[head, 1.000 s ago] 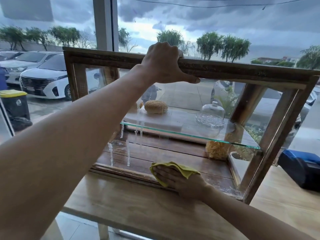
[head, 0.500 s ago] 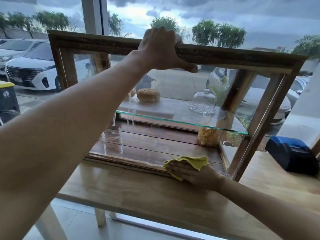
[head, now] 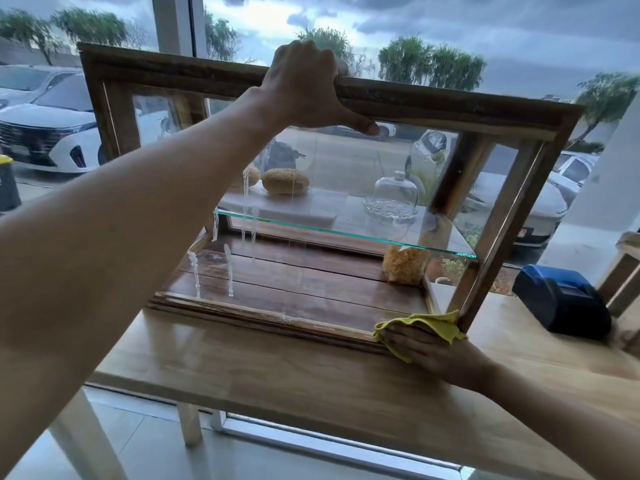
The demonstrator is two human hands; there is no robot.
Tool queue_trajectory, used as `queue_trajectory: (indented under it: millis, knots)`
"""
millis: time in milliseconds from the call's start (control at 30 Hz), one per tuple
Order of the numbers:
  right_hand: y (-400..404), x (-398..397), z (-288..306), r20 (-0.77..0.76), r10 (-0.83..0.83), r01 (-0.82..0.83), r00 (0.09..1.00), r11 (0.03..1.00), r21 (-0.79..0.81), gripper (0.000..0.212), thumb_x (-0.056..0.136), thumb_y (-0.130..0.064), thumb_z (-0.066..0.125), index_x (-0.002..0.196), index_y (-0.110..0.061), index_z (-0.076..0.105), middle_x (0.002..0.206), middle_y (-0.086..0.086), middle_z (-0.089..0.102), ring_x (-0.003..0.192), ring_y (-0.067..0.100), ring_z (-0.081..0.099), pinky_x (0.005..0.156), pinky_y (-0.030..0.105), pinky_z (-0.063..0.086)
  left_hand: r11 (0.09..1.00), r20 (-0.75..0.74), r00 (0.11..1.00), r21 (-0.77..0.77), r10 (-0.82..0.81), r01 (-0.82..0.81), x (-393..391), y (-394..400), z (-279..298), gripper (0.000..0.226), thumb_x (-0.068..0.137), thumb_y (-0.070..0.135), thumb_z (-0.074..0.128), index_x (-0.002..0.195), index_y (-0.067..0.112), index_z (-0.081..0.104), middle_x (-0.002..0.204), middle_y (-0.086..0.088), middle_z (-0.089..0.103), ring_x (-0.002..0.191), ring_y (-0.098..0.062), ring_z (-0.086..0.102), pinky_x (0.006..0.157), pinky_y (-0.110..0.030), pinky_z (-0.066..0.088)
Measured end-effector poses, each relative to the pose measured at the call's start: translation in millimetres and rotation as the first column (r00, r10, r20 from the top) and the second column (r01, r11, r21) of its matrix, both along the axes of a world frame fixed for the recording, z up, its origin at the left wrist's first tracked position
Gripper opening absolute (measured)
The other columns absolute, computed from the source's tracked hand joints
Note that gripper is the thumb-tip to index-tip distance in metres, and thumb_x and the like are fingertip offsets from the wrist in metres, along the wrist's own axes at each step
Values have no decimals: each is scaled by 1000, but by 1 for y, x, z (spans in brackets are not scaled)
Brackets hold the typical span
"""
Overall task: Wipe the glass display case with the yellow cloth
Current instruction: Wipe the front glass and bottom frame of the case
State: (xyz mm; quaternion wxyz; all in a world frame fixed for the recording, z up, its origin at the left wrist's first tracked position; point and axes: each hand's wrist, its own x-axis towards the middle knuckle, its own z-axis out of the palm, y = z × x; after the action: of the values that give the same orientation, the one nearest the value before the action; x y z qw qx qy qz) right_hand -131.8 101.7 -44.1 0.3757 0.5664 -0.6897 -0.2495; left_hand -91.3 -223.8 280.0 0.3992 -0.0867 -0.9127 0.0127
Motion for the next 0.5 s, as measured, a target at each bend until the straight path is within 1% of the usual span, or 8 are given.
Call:
queue_trajectory:
  millis: [67, 100, 133, 167, 267, 300, 400, 500]
  knots:
    - [8, 4, -1, -24, 8, -8, 1000, 1000, 11, 54, 97, 7, 2, 150, -1, 11, 157, 13, 17, 143, 26, 18, 112, 41, 29, 1000, -8, 1000, -4, 5, -5, 0, 0, 0, 103, 41, 96, 43, 100, 17, 72, 82, -6, 72, 84, -24, 64, 89, -35, 47]
    - [10, 7, 0, -28, 0, 1, 1000, 1000, 11, 54, 97, 7, 2, 150, -1, 8, 158, 14, 15, 143, 26, 19, 109, 41, 34, 1000, -7, 1000, -4, 8, -8, 1, 0, 0, 103, 42, 96, 43, 100, 16, 72, 82, -6, 72, 83, -24, 64, 88, -34, 46]
    - [13, 9, 0, -28, -16, 16, 999, 1000, 5, 53, 97, 7, 3, 150, 0, 7, 157, 14, 18, 142, 27, 21, 107, 42, 38, 1000, -7, 1000, -2, 9, -9, 1, 0, 0, 103, 42, 96, 43, 100, 16, 72, 82, -7, 72, 83, -24, 64, 87, -34, 46]
    - [16, 10, -1, -31, -33, 33, 999, 999, -2, 53, 97, 8, 3, 150, 1, 8, 154, 13, 24, 142, 28, 21, 108, 42, 37, 1000, -6, 1000, 2, 7, -7, 1, 0, 0, 103, 42, 96, 44, 100, 15, 72, 81, -7, 72, 82, -25, 64, 87, -35, 46]
    - [27, 16, -5, -75, -93, 92, 993, 996, -8, 53, 97, 9, 4, 148, 0, 15, 149, 11, 30, 142, 31, 17, 115, 44, 14, 1000, -5, 1000, 3, -6, 6, 2, 1, 0, 104, 41, 95, 43, 100, 15, 72, 81, -7, 72, 82, -25, 65, 87, -35, 45]
    - [33, 17, -5, -84, -104, 104, 991, 995, -10, 53, 97, 10, 5, 147, 0, 18, 149, 11, 30, 140, 32, 20, 114, 45, 14, 1000, -5, 1000, 1, -6, 6, 2, 1, 0, 104, 41, 95, 43, 101, 15, 72, 81, -7, 72, 82, -26, 65, 87, -35, 45]
    - [45, 24, -3, -98, -132, 133, 986, 991, 9, 53, 95, 12, 8, 144, 3, 27, 149, 11, 32, 136, 27, 31, 109, 43, 38, 1000, -1, 1000, 5, -8, 8, 4, 1, 1, 103, 41, 95, 43, 101, 15, 72, 79, -8, 71, 81, -26, 64, 84, -34, 44]
    - [47, 31, -4, -117, -190, 192, 975, 981, 5, 54, 95, 13, 14, 138, -1, 44, 145, 13, 42, 133, 27, 41, 101, 40, 47, 1000, 4, 1000, 6, -20, 20, 6, 1, 0, 101, 44, 94, 45, 102, 15, 72, 80, -7, 71, 82, -26, 64, 87, -35, 44]
